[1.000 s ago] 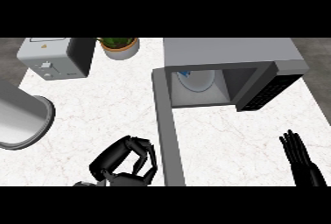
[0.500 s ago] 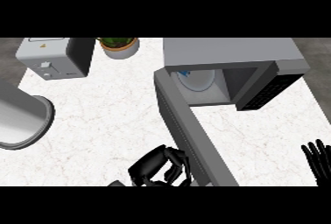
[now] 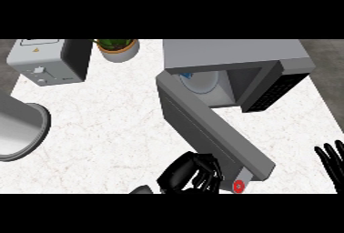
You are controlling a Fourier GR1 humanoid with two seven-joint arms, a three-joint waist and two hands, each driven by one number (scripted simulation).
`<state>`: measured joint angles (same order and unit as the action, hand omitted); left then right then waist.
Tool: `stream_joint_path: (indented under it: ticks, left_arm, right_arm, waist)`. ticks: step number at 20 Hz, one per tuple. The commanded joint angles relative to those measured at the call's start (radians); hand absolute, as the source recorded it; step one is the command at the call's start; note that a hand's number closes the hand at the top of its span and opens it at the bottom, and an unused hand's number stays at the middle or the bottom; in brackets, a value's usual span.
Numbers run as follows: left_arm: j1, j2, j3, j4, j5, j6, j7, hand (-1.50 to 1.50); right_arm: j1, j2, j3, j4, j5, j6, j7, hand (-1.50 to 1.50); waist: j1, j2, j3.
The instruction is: Pick up the milk, place it into the microwave and close the microwave
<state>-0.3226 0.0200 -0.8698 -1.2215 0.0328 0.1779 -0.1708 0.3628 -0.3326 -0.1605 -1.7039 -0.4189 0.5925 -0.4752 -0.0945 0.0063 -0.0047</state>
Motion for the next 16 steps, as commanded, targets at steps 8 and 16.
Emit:
stream_joint_path:
  ticks: [8,16]
  left_arm:
    - [-0.234,-0.019,-0.126,0.067,0.194,0.314,0.011,1.5]
    - [-0.394,-0.02,-0.083,0.148,0.337,0.435,-0.021,1.5]
  right_arm:
    - [0.025,-0.062,0.052,-0.206,-0.105,0.047,0.128,-1.5]
    - [-0.009,-0.069,0.075,-0.294,-0.163,-0.016,0.219,-1.5]
  waist:
    - [-0.067,0.012,-0.002]
    - [-0.085,0.026,-0.002]
